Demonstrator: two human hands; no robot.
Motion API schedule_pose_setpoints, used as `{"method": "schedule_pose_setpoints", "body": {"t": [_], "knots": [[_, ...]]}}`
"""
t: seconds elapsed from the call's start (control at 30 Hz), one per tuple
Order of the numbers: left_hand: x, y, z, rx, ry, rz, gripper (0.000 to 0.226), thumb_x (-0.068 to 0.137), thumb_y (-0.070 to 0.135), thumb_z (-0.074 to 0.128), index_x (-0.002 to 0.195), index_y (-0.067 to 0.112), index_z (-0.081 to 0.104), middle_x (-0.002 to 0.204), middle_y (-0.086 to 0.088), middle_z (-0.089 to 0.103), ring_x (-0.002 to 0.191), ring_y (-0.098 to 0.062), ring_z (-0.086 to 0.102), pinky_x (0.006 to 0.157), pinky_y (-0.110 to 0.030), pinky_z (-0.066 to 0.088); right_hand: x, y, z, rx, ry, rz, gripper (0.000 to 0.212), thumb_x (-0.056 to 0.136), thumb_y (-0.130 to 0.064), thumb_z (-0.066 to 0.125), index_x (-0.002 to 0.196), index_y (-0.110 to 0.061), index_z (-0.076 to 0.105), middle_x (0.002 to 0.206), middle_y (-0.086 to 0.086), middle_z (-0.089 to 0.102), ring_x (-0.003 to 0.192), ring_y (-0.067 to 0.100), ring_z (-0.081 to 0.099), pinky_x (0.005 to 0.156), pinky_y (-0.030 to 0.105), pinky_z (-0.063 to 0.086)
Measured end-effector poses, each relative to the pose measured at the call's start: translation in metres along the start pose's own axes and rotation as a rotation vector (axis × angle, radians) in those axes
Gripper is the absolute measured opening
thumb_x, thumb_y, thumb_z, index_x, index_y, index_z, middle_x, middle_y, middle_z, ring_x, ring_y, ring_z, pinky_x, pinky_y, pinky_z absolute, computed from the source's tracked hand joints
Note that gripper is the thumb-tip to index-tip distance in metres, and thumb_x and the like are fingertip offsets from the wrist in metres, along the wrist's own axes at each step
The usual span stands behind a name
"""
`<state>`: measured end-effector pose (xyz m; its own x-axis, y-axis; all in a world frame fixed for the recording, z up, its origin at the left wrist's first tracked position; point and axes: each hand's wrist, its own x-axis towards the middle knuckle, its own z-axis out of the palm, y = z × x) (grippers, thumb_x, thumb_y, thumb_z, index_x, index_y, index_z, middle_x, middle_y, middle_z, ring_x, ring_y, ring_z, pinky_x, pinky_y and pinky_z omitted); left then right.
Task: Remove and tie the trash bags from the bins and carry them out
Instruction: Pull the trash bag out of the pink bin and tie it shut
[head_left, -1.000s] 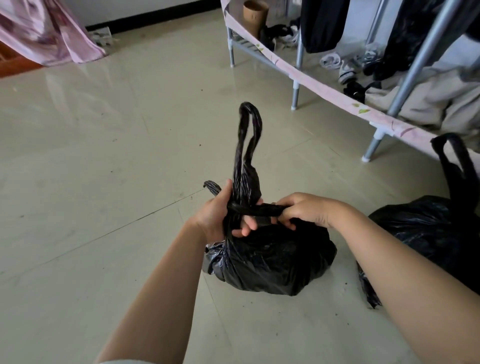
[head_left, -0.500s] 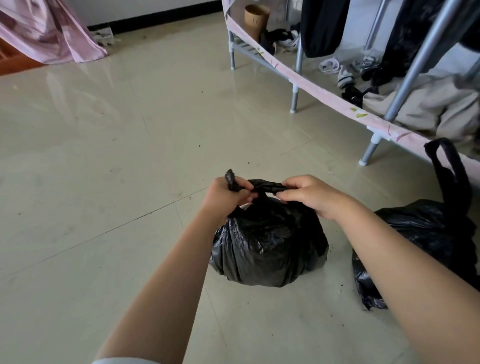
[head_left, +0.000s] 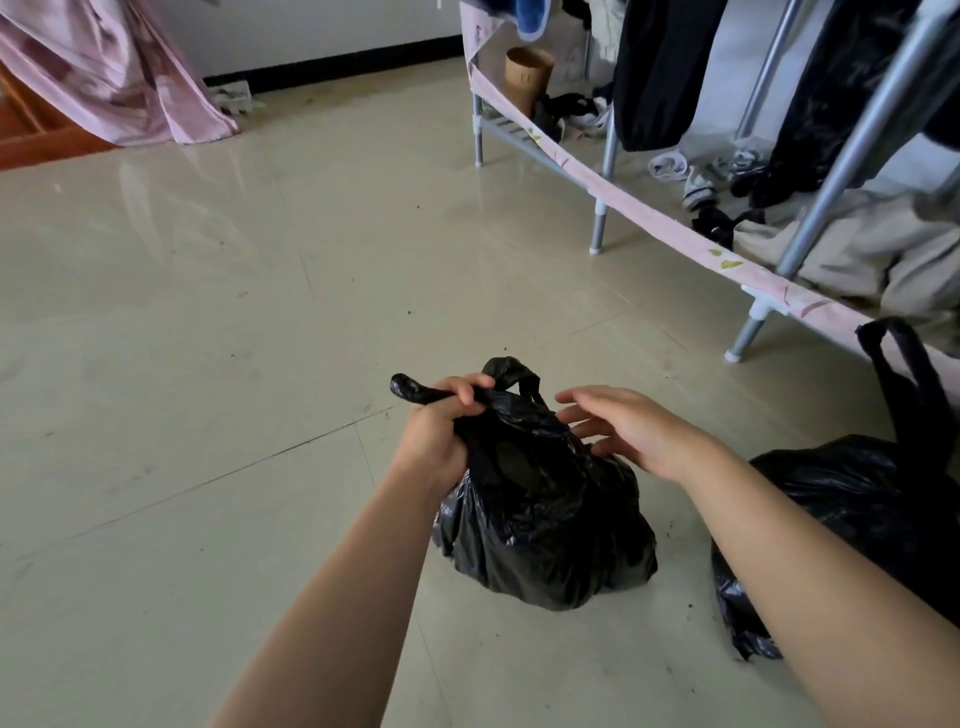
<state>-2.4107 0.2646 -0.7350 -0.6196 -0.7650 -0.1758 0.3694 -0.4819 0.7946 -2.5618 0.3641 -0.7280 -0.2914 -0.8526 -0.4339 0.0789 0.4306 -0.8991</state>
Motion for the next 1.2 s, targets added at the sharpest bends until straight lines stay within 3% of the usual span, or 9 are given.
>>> {"method": "schedule_pose_setpoints", "body": {"t": [0.27,0.47,0.57,0.63,0.73,0.8,0.87,1.1,1.2], "knots": [[-0.002,-0.003,0.001,0.057,-0.045,-0.042,0.063,0.07,-0.021,0.019,0.03,0.016,0.051,0.049,0.004,0.061,0.052,-0.016,0.05,0.055,-0.022,0.046,-0.001,0.002,0.003,-0.17,0.041,-0.132,0.028,0.087,-0.01,0.056,0.062,-0.02,0.062,0.059,-0.007,0.06,0.059,0.007,0.054,0.054,0.013,0.045],[0.005,-0.002,-0.014,0.021,-0.056,-0.112,0.053,0.099,0.027,0.027,0.067,0.016,0.069,0.067,0.005,0.073,0.062,-0.012,0.059,0.064,-0.025,0.044,-0.013,-0.015,-0.027,0.714,-0.029,-0.31,0.043,0.087,-0.018,0.042,0.048,-0.018,0.06,0.078,0.0,0.074,0.091,0.015,0.066,0.085,0.034,0.055],[0.006,-0.001,-0.006,-0.153,-0.069,-0.073,0.07,0.098,0.04,0.021,0.05,0.015,0.066,0.068,0.0,0.074,0.076,-0.016,0.066,0.079,-0.032,0.046,-0.013,-0.025,-0.012,0.983,-0.065,-0.366,0.049,0.092,-0.029,0.038,0.046,-0.017,0.052,0.06,0.0,0.069,0.066,0.016,0.071,0.069,0.035,0.061],[0.01,0.001,-0.001,-0.42,0.059,0.021,0.07,0.099,0.041,0.02,0.041,0.013,0.049,0.055,-0.004,0.066,0.075,-0.019,0.063,0.085,-0.034,0.042,-0.003,-0.029,-0.001,1.055,0.091,-0.287,0.045,0.097,-0.029,0.033,0.055,-0.016,0.039,0.035,-0.003,0.044,0.032,0.011,0.046,0.044,0.022,0.053],[0.012,0.001,-0.013,-0.699,0.202,0.033,0.074,0.098,0.045,0.019,0.033,0.012,0.032,0.033,0.0,0.034,0.035,-0.016,0.043,0.057,-0.026,0.045,0.009,-0.021,-0.005,0.906,0.372,-0.116,0.043,0.098,-0.03,0.033,0.058,-0.018,0.023,0.027,-0.007,0.019,0.022,0.008,0.016,0.03,0.01,0.017],[0.007,0.0,-0.029,-0.547,0.273,-0.017,0.074,0.097,0.048,0.017,0.031,0.015,0.028,0.029,0.003,0.022,0.025,-0.011,0.023,0.031,-0.016,0.025,0.011,-0.005,-0.022,0.803,0.503,-0.043,0.043,0.098,-0.031,0.032,0.058,-0.02,0.021,0.024,-0.008,0.016,0.02,0.008,0.012,0.031,0.008,0.01],[0.002,-0.005,-0.045,-0.193,0.369,-0.045,0.07,0.097,0.048,0.018,0.033,0.018,0.025,0.028,0.007,0.019,0.023,-0.008,0.016,0.03,-0.01,0.013,0.009,0.016,-0.043,0.727,0.644,0.006,0.043,0.098,-0.031,0.031,0.058,-0.02,0.021,0.023,-0.006,0.017,0.018,0.007,0.012,0.033,0.006,0.01],[-0.016,-0.034,-0.08,0.865,0.577,-0.069,0.053,0.095,0.041,0.032,0.051,0.014,0.026,0.046,-0.001,0.03,0.043,-0.019,0.027,0.044,-0.026,0.02,0.0,0.08,-0.074,0.478,1.069,0.192,0.035,0.097,-0.023,0.03,0.066,-0.011,0.041,0.058,0.002,0.028,0.045,0.016,0.025,0.028,0.009,0.02],[-0.018,-0.039,-0.078,1.173,0.531,-0.085,0.056,0.095,0.041,0.032,0.048,0.011,0.025,0.046,-0.004,0.03,0.041,-0.019,0.029,0.041,-0.026,0.022,0.005,0.086,-0.072,0.311,1.163,0.169,0.04,0.097,-0.022,0.029,0.11,0.009,0.052,0.082,0.009,0.046,0.066,0.021,0.041,0.052,0.023,0.034]]}}
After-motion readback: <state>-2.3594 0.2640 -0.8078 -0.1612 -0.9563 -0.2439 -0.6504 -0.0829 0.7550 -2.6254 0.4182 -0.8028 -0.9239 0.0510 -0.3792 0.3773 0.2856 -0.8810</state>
